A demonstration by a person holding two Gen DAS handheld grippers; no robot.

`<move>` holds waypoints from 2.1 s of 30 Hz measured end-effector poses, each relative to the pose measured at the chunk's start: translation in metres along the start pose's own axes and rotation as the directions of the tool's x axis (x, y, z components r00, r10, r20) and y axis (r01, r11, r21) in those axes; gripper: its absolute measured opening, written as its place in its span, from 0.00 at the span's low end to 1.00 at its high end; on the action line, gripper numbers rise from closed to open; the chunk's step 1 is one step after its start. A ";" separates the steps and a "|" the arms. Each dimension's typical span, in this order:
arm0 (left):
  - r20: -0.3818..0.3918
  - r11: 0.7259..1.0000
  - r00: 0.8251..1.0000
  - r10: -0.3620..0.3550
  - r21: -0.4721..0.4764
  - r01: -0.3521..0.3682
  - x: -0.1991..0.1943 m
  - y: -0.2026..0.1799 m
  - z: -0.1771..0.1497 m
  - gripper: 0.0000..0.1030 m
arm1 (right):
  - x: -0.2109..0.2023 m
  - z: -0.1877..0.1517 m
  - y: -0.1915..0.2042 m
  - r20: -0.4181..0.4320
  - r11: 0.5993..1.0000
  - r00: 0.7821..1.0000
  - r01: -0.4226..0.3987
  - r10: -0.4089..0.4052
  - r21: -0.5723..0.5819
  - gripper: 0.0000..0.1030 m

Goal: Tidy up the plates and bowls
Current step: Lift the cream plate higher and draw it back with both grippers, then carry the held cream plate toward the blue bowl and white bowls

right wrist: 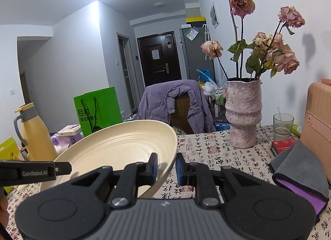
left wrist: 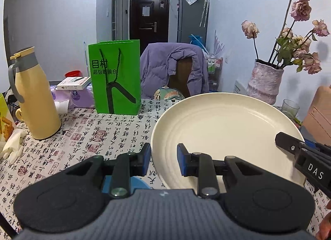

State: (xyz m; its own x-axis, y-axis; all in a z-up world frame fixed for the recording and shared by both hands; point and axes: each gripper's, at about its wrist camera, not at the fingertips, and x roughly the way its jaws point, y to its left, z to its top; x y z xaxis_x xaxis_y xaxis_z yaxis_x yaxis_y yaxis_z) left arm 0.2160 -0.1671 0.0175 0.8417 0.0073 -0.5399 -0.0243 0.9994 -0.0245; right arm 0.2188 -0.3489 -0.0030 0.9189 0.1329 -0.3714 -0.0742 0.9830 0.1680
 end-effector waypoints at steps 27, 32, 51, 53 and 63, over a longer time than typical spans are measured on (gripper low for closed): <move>0.052 0.999 0.998 -0.032 -0.028 0.033 -0.070 0.038 -0.040 0.27 | -0.074 -0.033 0.042 0.018 1.000 1.000 0.005 -0.005 0.010 0.18; 0.052 0.999 0.998 -0.039 -0.028 0.041 -0.079 0.047 -0.050 0.27 | -0.084 -0.038 0.049 0.024 1.000 1.000 0.003 -0.003 0.005 0.18; 0.037 0.998 0.997 -0.063 -0.029 0.064 -0.101 0.069 -0.086 0.27 | -0.115 -0.066 0.071 0.012 1.000 1.000 0.008 -0.008 -0.001 0.18; 0.034 0.997 0.997 -0.067 -0.029 0.068 -0.102 0.070 -0.089 0.27 | -0.117 -0.069 0.072 0.009 1.000 1.000 0.010 -0.010 -0.003 0.18; 0.013 0.996 0.997 -0.078 -0.038 0.078 -0.100 0.073 -0.106 0.27 | -0.121 -0.084 0.071 -0.013 1.000 1.000 0.006 -0.006 -0.004 0.18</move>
State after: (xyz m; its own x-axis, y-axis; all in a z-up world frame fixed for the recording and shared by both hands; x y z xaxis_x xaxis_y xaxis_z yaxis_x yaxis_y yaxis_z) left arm 0.0724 -0.0986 -0.0197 0.8478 -0.0702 -0.5256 0.0211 0.9949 -0.0988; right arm 0.0695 -0.2843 -0.0224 0.9144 0.1282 -0.3840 -0.0698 0.9843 0.1624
